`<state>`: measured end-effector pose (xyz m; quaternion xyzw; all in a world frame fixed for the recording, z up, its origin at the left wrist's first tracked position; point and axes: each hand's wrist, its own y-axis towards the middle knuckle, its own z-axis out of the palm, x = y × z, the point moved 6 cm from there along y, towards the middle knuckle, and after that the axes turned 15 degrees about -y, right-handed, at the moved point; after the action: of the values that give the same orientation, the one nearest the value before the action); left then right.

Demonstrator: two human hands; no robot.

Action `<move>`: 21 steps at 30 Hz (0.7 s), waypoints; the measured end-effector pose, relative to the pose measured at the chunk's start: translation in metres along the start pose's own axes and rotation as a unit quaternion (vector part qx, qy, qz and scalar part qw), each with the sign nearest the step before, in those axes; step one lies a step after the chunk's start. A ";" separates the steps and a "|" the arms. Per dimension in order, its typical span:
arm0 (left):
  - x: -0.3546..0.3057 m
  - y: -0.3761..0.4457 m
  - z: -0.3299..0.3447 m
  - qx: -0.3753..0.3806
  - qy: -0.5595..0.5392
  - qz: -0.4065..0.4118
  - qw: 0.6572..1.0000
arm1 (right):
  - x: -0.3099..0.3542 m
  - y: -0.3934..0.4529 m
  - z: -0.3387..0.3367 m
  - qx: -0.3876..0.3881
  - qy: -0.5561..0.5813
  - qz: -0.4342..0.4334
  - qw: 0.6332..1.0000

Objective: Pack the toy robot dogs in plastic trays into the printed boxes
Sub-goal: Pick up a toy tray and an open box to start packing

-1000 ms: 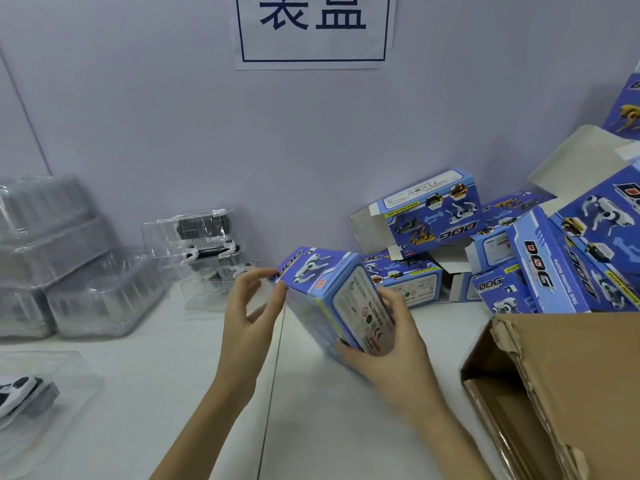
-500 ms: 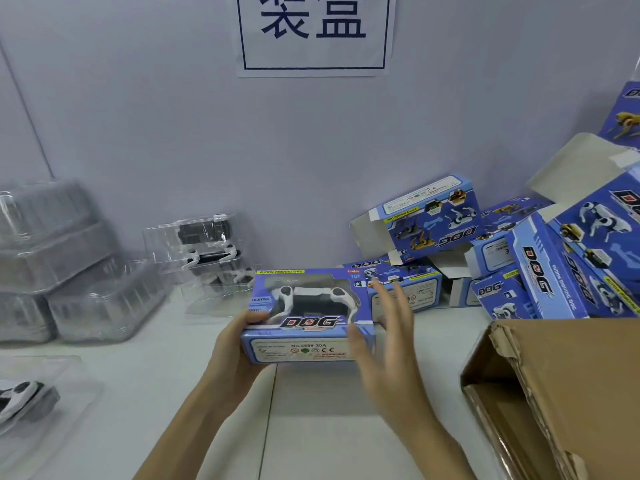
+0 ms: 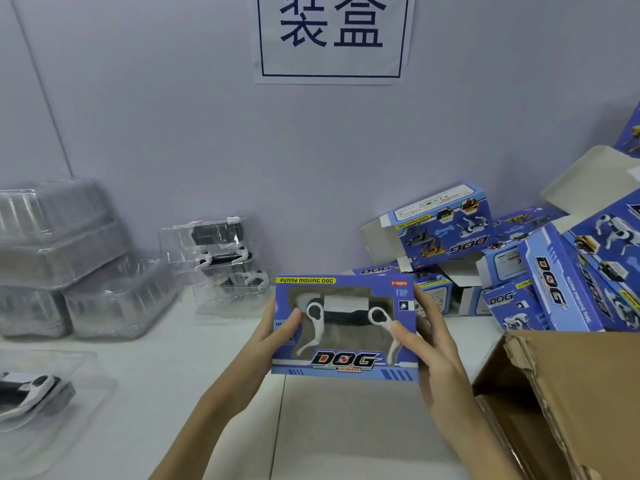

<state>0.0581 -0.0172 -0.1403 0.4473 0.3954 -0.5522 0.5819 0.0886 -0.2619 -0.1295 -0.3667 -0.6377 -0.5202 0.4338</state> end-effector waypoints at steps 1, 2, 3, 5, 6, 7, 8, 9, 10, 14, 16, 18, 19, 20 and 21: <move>0.001 0.000 0.000 -0.013 -0.024 -0.002 1.000 | 0.002 -0.001 0.001 0.006 -0.012 -0.009 1.000; 0.003 0.000 0.000 -0.026 -0.053 -0.003 0.998 | 0.002 -0.002 0.003 0.009 -0.028 -0.014 0.999; 0.004 0.000 0.000 -0.037 -0.076 -0.006 0.996 | 0.003 -0.003 0.005 0.014 -0.046 -0.020 0.999; 0.003 -0.002 0.003 -0.046 -0.088 -0.008 0.995 | 0.004 -0.006 0.013 0.028 -0.090 -0.022 0.995; 0.001 -0.003 0.003 -0.047 -0.081 -0.006 0.996 | 0.004 -0.008 0.017 0.037 -0.114 -0.014 0.993; -0.002 -0.004 0.002 -0.052 -0.074 0.000 0.996 | 0.004 -0.009 0.020 0.046 -0.133 -0.004 0.990; -0.004 -0.004 0.000 -0.057 -0.067 0.005 0.996 | 0.002 -0.010 0.022 0.054 -0.147 0.009 0.988; -0.007 -0.004 -0.002 -0.059 -0.063 0.006 0.996 | 0.001 -0.011 0.023 0.063 -0.156 0.022 0.985; -0.009 -0.005 -0.004 -0.055 -0.060 0.006 0.997 | 0.002 -0.011 0.023 0.073 -0.166 0.033 0.983; -0.015 -0.002 -0.014 -0.020 -0.075 0.014 0.997 | 0.011 -0.011 0.010 0.114 -0.148 0.133 0.973; -0.016 0.001 -0.021 -0.022 -0.114 0.019 0.993 | 0.018 -0.015 0.004 0.145 -0.092 0.181 0.968; -0.019 0.004 -0.023 -0.022 -0.166 0.029 0.985 | 0.026 -0.019 0.003 0.148 -0.035 0.206 0.967; -0.021 0.005 -0.023 -0.023 -0.199 0.041 0.979 | 0.029 -0.020 0.004 0.135 0.010 0.214 0.967; -0.023 0.006 -0.025 -0.025 -0.228 0.055 0.972 | 0.032 -0.020 0.005 0.114 0.067 0.216 0.967; -0.025 0.006 -0.027 -0.028 -0.238 0.066 0.969 | 0.035 -0.020 0.006 0.085 0.132 0.211 0.965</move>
<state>0.0628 0.0161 -0.1236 0.3122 0.2303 -0.5918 0.7065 0.0572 -0.2596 -0.1045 -0.3827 -0.5252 -0.4045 0.6435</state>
